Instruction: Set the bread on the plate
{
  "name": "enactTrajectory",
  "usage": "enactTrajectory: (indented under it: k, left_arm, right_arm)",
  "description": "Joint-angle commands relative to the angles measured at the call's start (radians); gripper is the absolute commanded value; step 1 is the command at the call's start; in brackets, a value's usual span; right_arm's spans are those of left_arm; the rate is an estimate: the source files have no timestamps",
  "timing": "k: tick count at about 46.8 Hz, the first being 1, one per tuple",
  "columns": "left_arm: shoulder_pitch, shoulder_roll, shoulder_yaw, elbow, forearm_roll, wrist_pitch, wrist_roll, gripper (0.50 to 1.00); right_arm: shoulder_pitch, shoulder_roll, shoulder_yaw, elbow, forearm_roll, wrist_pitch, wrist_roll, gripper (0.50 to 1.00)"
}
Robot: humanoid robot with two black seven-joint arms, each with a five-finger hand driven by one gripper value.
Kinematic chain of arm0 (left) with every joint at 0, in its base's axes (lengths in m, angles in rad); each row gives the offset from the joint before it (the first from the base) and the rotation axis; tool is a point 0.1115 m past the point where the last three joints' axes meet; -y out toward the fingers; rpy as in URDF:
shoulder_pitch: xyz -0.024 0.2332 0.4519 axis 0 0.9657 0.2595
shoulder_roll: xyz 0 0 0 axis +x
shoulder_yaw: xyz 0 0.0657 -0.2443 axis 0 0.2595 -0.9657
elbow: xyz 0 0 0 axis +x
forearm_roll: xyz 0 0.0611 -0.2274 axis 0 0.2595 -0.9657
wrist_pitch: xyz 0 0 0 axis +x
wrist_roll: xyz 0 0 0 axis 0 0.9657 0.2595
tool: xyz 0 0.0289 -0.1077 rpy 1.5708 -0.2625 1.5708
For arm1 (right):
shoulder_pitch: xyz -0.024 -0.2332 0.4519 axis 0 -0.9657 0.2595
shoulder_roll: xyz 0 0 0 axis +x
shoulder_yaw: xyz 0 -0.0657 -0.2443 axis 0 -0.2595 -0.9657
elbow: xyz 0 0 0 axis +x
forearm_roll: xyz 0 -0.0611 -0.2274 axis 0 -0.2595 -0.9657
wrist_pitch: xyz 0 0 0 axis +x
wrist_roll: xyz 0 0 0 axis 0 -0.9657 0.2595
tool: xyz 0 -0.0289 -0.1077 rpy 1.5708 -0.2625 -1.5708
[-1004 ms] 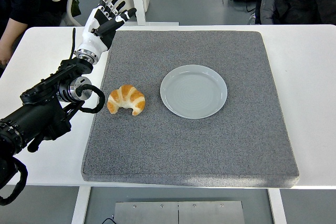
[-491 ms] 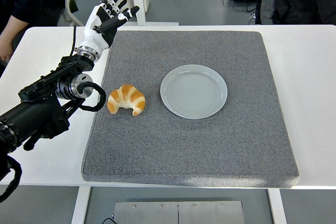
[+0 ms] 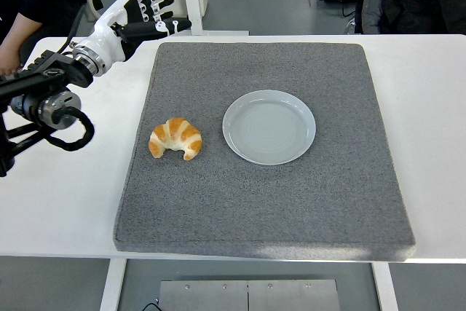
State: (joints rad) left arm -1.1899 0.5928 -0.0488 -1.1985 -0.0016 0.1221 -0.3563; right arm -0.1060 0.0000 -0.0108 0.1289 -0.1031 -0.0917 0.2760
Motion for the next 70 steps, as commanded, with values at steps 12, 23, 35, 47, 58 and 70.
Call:
enactTrajectory:
  k: [12, 23, 35, 47, 58, 70]
  left_arm:
    - [-0.241, 0.133, 0.280, -0.171, 0.006, -0.012, 0.148, 0.974]
    - [-0.476, 0.148, 0.538, -0.199, 0.025, -0.074, 0.158, 0.977]
    - [-0.625, 0.122, 0.725, -0.285, 0.118, -0.110, 0.158, 0.975]
    - [-0.622, 0.097, 0.802, -0.296, 0.241, -0.098, 0.151, 0.974]
    - [-0.485, 0.097, 0.755, -0.285, 0.446, 0.039, 0.111, 0.972]
    - [-0.313, 0.079, 0.656, -0.237, 0.549, 0.105, 0.097, 0.961]
  right_arm:
    - [0.000, 0.000, 0.000, -0.003, 0.000, 0.000, 0.000, 1.000]
    - [0.000, 0.000, 0.000, -0.003, 0.000, 0.000, 0.000, 1.000]
    - [0.000, 0.000, 0.000, -0.005, 0.000, 0.000, 0.000, 1.000]
    - [0.000, 0.000, 0.000, -0.005, 0.000, 0.000, 0.000, 1.000]
    - [0.000, 0.000, 0.000, -0.005, -0.001, 0.000, 0.000, 1.000]
    - [0.000, 0.000, 0.000, -0.005, 0.000, 0.000, 0.000, 1.000]
